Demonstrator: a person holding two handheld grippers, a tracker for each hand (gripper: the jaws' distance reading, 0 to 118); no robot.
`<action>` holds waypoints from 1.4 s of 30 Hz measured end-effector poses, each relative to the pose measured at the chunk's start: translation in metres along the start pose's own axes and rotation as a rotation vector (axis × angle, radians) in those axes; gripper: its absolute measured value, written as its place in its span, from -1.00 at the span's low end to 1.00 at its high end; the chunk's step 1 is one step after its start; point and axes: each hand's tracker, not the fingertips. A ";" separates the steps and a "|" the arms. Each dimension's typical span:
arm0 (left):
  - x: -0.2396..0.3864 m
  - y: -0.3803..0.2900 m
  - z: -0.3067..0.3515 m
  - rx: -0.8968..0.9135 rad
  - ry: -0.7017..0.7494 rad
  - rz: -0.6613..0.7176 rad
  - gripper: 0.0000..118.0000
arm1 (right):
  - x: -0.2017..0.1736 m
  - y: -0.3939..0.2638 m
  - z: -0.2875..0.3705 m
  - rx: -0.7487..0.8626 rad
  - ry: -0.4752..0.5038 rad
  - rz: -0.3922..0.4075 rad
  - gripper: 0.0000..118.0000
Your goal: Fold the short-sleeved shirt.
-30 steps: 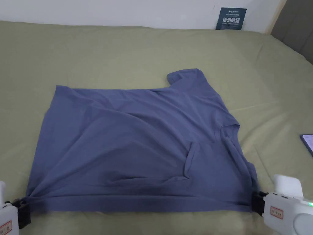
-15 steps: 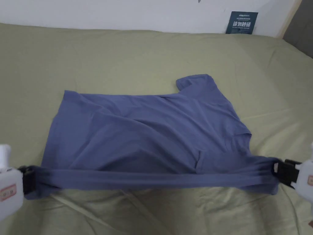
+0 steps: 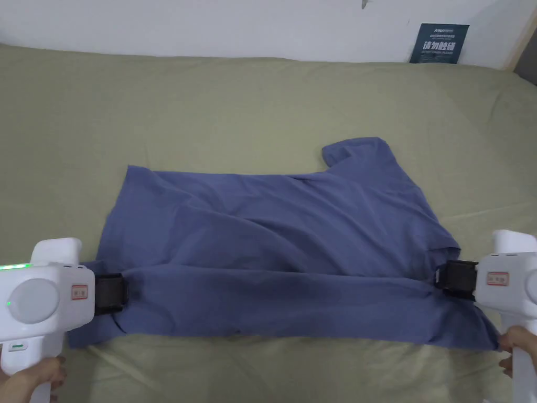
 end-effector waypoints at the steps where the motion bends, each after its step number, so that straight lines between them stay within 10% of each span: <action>1: -0.002 -0.004 0.008 0.001 -0.012 0.011 0.52 | -0.001 -0.003 0.010 0.027 -0.005 0.008 0.17; 4: -0.008 -0.019 0.037 0.046 -0.038 0.006 0.33 | -0.006 -0.015 0.039 0.081 -0.012 0.039 -0.71; 7: -0.006 -0.042 0.056 0.096 -0.031 0.009 -0.95 | -0.009 -0.037 0.058 0.147 -0.029 0.002 -1.00; 15: -0.028 -0.058 0.022 0.070 -0.052 0.079 -0.87 | -0.005 -0.078 0.067 0.091 0.035 -0.060 -1.00; 17: -0.031 -0.048 0.012 0.051 -0.063 0.091 0.17 | 0.001 -0.078 0.065 0.085 0.061 -0.092 -1.00; 19: -0.029 -0.046 0.004 0.053 -0.055 0.083 0.49 | 0.005 -0.080 0.067 0.084 0.063 -0.114 -1.00; 22: -0.032 -0.047 -0.019 -0.001 -0.089 0.102 0.32 | 0.008 -0.083 0.067 0.083 0.040 -0.119 -1.00; 26: -0.029 -0.046 -0.008 0.019 -0.011 0.070 -0.59 | 0.013 -0.091 0.065 0.062 0.031 -0.141 -1.00; 27: -0.029 -0.047 -0.005 0.030 -0.017 0.074 -0.87 | 0.015 -0.092 0.064 0.069 0.035 -0.154 -0.80; 29: -0.028 -0.045 -0.007 0.016 -0.024 0.057 -0.87 | 0.019 -0.089 0.062 0.090 0.045 -0.206 0.48; 30: -0.024 -0.046 -0.005 0.014 -0.020 0.048 -0.87 | 0.022 -0.087 0.059 0.088 0.050 -0.215 0.76; 34: -0.017 -0.043 0.008 0.020 -0.018 0.047 -0.87 | 0.029 -0.072 0.038 0.134 0.029 -0.214 0.67; 35: -0.016 -0.044 0.012 0.024 -0.023 0.053 -0.87 | 0.032 -0.068 0.023 0.109 0.025 -0.220 0.59; 37: -0.014 -0.043 0.014 0.028 -0.026 0.053 -0.87 | 0.038 -0.067 -0.010 -0.074 0.020 -0.232 -0.25; 39: -0.013 -0.044 0.017 0.034 -0.028 0.040 -0.87 | 0.019 -0.074 -0.012 -0.015 -0.070 -0.090 -0.47; 42: -0.012 -0.041 0.020 0.034 -0.032 0.042 -0.87 | 0.015 -0.070 -0.002 -0.017 -0.033 -0.078 -0.89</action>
